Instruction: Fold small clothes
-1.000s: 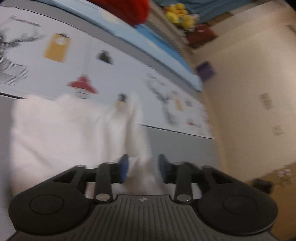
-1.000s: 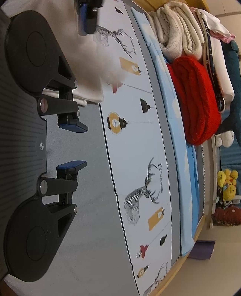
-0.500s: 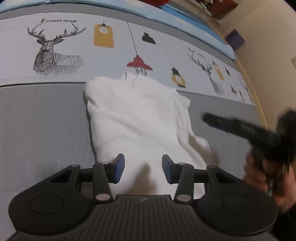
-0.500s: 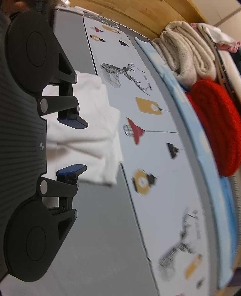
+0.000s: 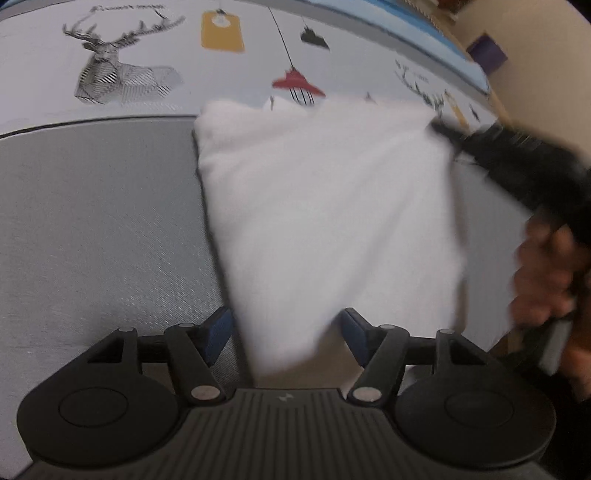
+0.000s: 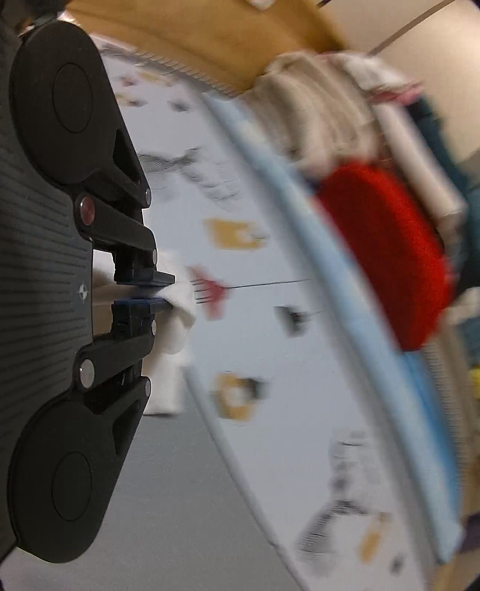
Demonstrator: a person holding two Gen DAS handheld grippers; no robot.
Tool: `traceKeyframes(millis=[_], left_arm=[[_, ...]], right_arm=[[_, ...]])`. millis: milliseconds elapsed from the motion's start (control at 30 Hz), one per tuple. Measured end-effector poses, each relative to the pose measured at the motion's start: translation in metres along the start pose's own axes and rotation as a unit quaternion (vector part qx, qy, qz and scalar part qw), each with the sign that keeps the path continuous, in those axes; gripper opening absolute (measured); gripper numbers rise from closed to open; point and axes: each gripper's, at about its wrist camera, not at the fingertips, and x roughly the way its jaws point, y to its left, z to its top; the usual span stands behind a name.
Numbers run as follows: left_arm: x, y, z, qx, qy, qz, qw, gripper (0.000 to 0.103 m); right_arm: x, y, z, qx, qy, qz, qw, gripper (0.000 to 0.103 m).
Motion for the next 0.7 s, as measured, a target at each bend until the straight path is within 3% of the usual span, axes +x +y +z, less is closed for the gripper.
traceKeyframes(millis=[33, 100, 167, 267, 300, 367, 467, 633, 667, 700], left_arm=[[0.005, -0.004, -0.001, 0.009, 0.006, 0.001, 0.9999, 0.072], [0.017, -0.012, -0.005, 0.037, 0.024, 0.021, 0.9988, 0.072], [0.031, -0.017, -0.012, 0.062, 0.05, 0.051, 0.9955, 0.072], [0.038, -0.021, -0.017, 0.085, 0.064, 0.062, 0.9924, 0.072], [0.037, -0.02, -0.016, 0.087, 0.064, 0.06, 0.9923, 0.072], [0.034, -0.017, -0.014, 0.084, 0.061, 0.053, 0.9932, 0.072], [0.022, -0.009, -0.008, 0.069, 0.043, 0.04, 0.9959, 0.071], [0.003, 0.005, -0.001, 0.043, 0.013, 0.024, 0.9987, 0.071], [0.002, 0.006, -0.001, 0.04, 0.012, 0.023, 0.9989, 0.071], [0.002, 0.005, -0.001, 0.039, 0.013, 0.023, 0.9989, 0.071]], right_arm=[[0.001, -0.005, 0.001, -0.008, 0.005, -0.027, 1.0, 0.006], [0.018, -0.017, -0.004, -0.019, 0.056, -0.097, 0.993, 0.007], [0.029, -0.031, -0.01, 0.003, 0.107, -0.114, 0.988, 0.008], [0.013, -0.03, -0.01, -0.004, 0.095, -0.087, 0.992, 0.021], [0.005, -0.029, -0.01, -0.008, 0.09, -0.07, 0.993, 0.031], [-0.004, -0.034, -0.01, -0.001, 0.103, -0.037, 0.994, 0.039], [-0.009, -0.042, -0.017, 0.002, 0.168, 0.014, 0.986, 0.039], [-0.023, -0.035, -0.039, -0.11, 0.241, 0.051, 0.963, 0.039], [-0.028, -0.028, -0.046, -0.133, 0.251, 0.057, 0.957, 0.033], [-0.033, -0.026, -0.051, -0.157, 0.255, 0.065, 0.952, 0.009]])
